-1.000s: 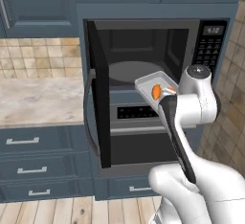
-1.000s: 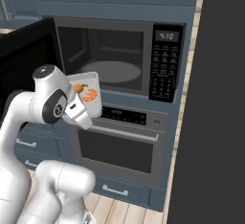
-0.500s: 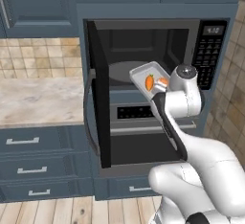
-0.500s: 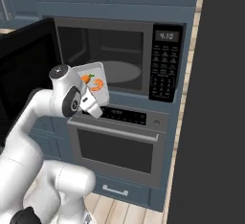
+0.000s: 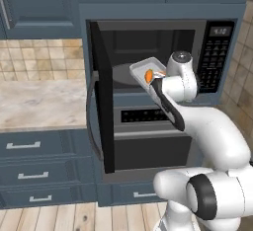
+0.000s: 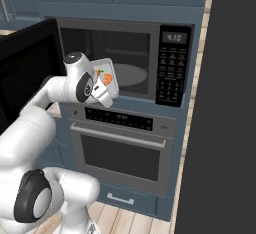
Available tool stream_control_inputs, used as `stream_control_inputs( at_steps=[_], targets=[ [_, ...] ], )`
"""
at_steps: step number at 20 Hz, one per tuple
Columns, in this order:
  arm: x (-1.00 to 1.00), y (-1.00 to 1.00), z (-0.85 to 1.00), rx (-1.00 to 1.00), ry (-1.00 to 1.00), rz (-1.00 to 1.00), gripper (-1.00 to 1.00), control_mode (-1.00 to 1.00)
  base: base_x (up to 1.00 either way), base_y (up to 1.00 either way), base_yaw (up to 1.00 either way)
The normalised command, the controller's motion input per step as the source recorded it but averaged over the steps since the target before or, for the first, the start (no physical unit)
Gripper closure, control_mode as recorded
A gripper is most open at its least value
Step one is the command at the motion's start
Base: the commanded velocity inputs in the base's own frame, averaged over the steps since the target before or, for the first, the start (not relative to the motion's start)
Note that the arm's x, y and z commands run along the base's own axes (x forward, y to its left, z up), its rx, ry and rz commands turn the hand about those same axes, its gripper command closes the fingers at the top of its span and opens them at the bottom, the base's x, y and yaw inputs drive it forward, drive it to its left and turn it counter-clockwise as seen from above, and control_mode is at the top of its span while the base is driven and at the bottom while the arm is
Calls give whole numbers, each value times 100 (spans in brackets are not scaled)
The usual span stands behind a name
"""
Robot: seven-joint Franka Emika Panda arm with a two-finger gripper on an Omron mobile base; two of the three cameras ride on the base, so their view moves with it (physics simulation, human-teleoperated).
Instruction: Place the tupperware containing the shrimp and carrot meal in the microwave. Close the microwave door and press the start button to reheat the meal.
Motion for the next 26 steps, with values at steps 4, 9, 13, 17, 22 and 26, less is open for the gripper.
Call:
stream_control_inputs(
  at_steps=[4,9,13,17,22,26],
  targets=[
    [42,0,6,0,6,1,100,-100,0,0,0],
    [42,0,-12,0,-3,2,100,-100,0,0,0],
    [54,0,-35,0,-10,1,100,-100,0,0,0],
    [64,0,-37,0,-9,0,100,-100,0,0,0],
    [63,0,-4,0,-3,0,100,-100,0,0,0],
    [66,0,15,0,2,0,100,-100,0,0,0]
  ],
)
